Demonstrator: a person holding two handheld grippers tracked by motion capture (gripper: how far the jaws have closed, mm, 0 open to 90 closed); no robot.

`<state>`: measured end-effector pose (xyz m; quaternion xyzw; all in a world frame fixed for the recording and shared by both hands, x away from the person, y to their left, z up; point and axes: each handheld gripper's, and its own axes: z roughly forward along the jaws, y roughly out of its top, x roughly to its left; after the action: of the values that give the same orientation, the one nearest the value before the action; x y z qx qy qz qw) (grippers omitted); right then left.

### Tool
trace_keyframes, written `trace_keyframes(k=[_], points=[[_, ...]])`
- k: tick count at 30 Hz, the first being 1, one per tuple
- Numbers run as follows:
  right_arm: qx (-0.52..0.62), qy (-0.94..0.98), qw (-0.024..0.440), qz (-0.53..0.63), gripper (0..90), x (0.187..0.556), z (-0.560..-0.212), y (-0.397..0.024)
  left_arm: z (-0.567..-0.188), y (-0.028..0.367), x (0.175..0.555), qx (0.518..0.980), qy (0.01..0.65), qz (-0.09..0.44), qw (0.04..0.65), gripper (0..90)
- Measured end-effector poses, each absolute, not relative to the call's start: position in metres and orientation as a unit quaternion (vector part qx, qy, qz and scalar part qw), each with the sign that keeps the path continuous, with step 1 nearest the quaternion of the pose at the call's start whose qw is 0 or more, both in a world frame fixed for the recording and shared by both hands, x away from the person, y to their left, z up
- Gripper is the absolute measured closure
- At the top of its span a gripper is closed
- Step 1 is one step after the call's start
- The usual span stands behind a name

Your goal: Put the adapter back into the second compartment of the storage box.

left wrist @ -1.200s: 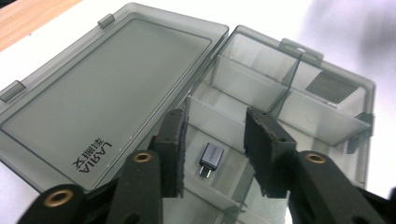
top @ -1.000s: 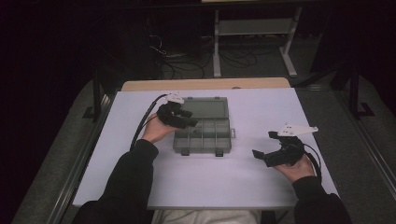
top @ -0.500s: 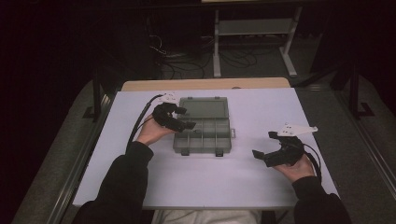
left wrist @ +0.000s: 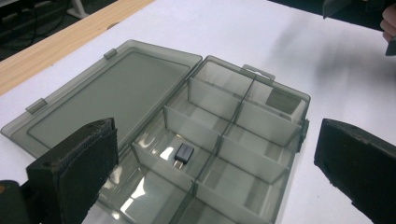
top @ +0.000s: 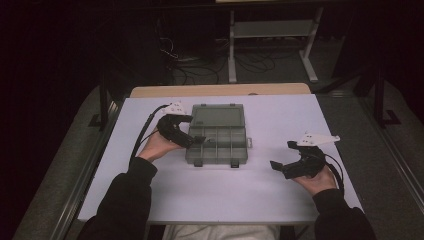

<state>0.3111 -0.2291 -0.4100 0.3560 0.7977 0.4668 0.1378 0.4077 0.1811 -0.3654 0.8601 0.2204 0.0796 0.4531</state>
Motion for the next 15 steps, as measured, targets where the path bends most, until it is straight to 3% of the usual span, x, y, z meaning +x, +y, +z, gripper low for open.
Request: trace_keyframes(k=[15], points=[[0.357,0.797,0.137,0.467,0.0,0.311,-0.410,-0.229,-0.364,0.212,0.386,0.843,0.235,0.104,0.473,0.0]])
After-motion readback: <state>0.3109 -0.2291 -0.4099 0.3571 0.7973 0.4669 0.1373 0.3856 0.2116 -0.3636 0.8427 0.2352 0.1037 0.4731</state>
